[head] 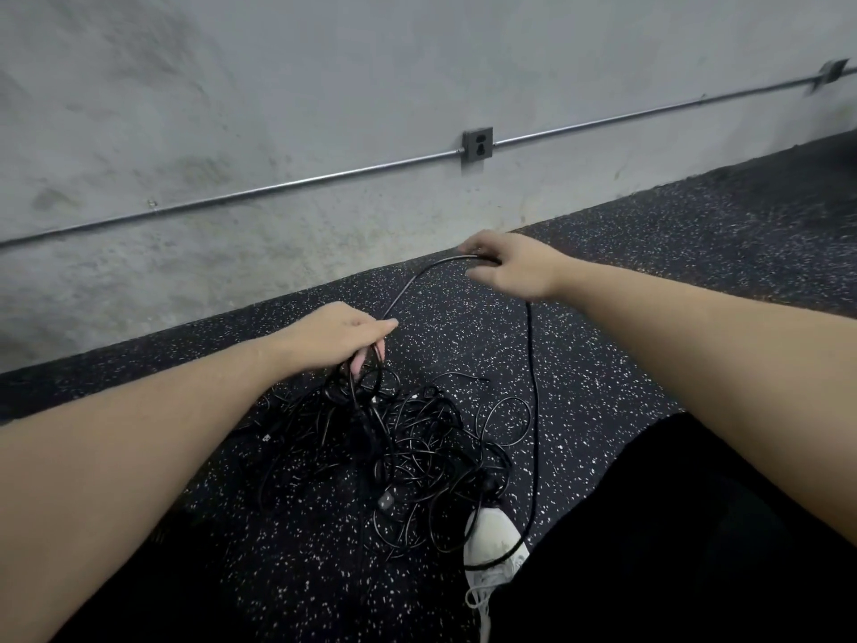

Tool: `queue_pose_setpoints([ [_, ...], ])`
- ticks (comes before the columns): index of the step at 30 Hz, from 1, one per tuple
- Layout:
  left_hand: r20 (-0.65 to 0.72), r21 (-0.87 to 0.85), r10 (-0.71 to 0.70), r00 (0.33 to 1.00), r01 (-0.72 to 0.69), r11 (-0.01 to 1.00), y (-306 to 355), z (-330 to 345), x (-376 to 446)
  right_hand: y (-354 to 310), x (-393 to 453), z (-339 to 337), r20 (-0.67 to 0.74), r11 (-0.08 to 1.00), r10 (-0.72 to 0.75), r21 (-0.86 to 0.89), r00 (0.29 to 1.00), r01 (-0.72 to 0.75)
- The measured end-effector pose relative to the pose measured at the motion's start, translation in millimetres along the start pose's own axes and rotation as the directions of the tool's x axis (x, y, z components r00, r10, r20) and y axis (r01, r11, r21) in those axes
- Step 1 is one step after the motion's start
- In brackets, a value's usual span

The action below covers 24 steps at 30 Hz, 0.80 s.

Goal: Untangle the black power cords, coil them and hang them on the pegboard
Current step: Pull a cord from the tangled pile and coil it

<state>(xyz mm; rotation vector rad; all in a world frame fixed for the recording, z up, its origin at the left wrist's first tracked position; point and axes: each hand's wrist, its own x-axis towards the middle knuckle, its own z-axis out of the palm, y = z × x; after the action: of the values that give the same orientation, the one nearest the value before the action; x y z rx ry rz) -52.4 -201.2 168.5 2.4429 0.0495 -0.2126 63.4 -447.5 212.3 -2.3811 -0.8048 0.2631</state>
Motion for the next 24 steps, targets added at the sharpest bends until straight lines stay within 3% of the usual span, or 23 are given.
queue_pose_setpoints([
  [3,-0.049,-0.012,0.067,0.997,-0.067,0.998,9,2,2,-16,2,5,0.109,0.984,-0.099,-0.136,0.989,0.113],
  [8,-0.006,-0.026,0.121,0.993,-0.121,0.992,13,2,1,-55,7,16,0.266,0.883,-0.227,-0.350,0.937,0.314],
  [12,-0.006,-0.101,0.053,0.999,-0.053,0.993,3,-9,-5,-55,12,22,0.361,0.927,-0.232,-0.198,0.903,0.317],
  [16,-0.031,0.019,0.037,0.999,-0.036,0.999,-5,-21,-12,-49,17,21,0.257,0.968,-0.210,-0.081,0.943,0.238],
  [19,-0.114,-0.183,-0.029,0.993,0.007,0.983,-12,-28,-17,-48,23,25,0.225,0.980,-0.156,-0.086,0.962,0.179],
  [24,-0.214,-0.523,-0.194,0.957,0.055,0.851,-18,-29,-29,-57,28,39,0.333,0.963,-0.115,-0.193,0.936,0.187],
])
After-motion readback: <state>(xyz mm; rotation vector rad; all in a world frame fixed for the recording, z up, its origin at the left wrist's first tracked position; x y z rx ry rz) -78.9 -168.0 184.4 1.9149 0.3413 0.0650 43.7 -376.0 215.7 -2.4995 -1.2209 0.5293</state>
